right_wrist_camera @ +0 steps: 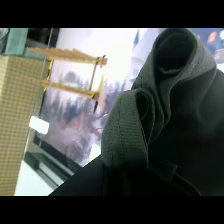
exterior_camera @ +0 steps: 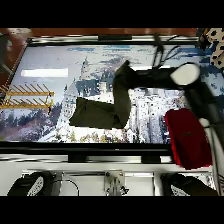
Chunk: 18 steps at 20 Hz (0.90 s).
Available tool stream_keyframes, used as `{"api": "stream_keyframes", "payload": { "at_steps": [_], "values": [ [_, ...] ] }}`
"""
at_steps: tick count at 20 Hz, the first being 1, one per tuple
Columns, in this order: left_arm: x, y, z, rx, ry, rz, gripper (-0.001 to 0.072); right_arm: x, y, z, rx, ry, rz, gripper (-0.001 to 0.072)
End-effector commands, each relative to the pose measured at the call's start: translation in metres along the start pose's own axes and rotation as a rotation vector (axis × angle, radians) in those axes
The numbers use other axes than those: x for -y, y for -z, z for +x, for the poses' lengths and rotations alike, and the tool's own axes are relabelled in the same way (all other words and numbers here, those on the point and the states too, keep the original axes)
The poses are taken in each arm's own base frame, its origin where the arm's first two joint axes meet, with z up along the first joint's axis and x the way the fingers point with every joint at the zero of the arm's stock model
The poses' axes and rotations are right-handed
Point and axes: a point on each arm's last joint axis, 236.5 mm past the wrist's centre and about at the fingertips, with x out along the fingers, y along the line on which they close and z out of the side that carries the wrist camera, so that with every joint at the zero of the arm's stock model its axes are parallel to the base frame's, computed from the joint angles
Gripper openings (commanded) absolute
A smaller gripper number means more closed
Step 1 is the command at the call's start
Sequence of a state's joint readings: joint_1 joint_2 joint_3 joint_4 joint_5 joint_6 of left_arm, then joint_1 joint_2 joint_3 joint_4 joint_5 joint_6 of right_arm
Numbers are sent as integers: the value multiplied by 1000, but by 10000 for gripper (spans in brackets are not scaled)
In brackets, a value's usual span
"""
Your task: Fold the shirts.
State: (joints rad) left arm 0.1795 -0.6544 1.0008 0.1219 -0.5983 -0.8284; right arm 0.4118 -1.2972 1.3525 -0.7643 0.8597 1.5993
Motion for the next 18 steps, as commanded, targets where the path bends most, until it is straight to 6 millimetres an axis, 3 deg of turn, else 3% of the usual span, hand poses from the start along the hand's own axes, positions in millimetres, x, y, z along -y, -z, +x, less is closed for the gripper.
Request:
{"api": "stream_keyframes", "payload": {
  "at_steps": [1, 5, 8, 11, 17, 18],
  "values": [
    [-18, 12, -27, -102, -93, -5, 29, -8, 37, 87, -45, -55, 67, 75],
    [-26, 38, -33, -224, -113, 21, 29, 7, 98, 144, -197, -56, 189, 75],
    [-26, 42, -33, -241, -108, 19, 29, 10, 121, 166, -239, -72, 245, 76],
    [-26, 43, -33, -244, -107, 18, 29, 13, 119, 173, -224, -78, 295, 76],
    [-37, 57, -35, -268, -123, -13, 30, 13, 83, 178, -78, -96, 390, 89],
    [-40, 63, -35, -280, -125, -22, 30, 12, 84, 178, -82, -98, 389, 249]
  ]
}}
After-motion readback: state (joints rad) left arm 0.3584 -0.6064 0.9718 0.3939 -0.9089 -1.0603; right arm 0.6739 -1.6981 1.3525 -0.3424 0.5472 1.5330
